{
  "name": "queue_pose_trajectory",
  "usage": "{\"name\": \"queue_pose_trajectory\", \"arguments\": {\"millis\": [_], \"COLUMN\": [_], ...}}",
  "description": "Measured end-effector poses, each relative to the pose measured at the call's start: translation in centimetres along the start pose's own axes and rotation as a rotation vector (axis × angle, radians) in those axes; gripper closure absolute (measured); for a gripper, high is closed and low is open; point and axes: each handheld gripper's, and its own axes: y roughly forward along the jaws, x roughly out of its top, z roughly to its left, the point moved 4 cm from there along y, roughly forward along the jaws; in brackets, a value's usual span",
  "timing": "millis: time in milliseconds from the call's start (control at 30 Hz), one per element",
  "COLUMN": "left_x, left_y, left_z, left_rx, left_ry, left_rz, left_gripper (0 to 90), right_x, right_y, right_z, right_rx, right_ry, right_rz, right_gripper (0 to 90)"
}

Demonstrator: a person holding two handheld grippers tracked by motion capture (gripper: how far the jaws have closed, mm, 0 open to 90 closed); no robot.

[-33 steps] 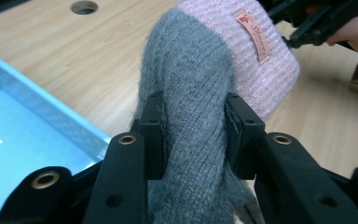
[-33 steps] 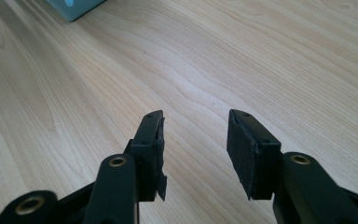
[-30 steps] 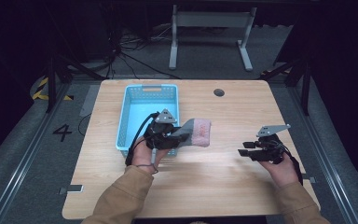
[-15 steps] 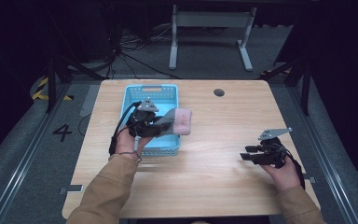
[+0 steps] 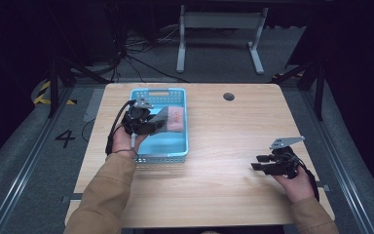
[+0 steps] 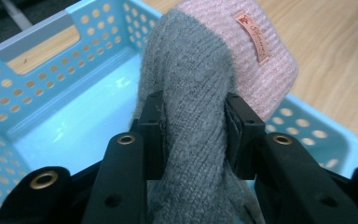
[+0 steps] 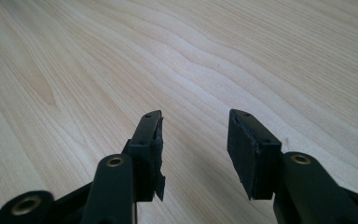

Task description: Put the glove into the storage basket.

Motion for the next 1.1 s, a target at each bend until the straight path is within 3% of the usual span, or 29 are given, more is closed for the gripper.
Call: {"name": "queue_pose_trajectory", "arguments": {"millis": [300,533,1000,1100], "left_x": [-0.7,-1.4,-1.6,-1.6], "left_y": [2.0,3.6,6.2,6.7], "left_z": [1.9,2.8,2.6,2.4], "left_rx": [0.033,0.004,-0.031,-0.017], "left_ry": [-0.069,-0.035,-0.061,-0.056], "left_rz": [0.055,0.086,0.164,0.193], "left_gripper": [64.8,64.2,63.1,63.1], "right_x": [0.2,0.5,0.5,0.5], "right_y": [-0.1,0.1,0.0,0.0], "right_z": [0.4,0.6,0.7,0.7], "right_rx": [-0.001,0.007,0.003,0.002], "right_ry": [-0.005,-0.022,-0.025,-0.027], "right_rz": [-0.009,-0.012,-0.02,-0.018], "right_gripper": [55.9,55.4,54.4,54.3]}}
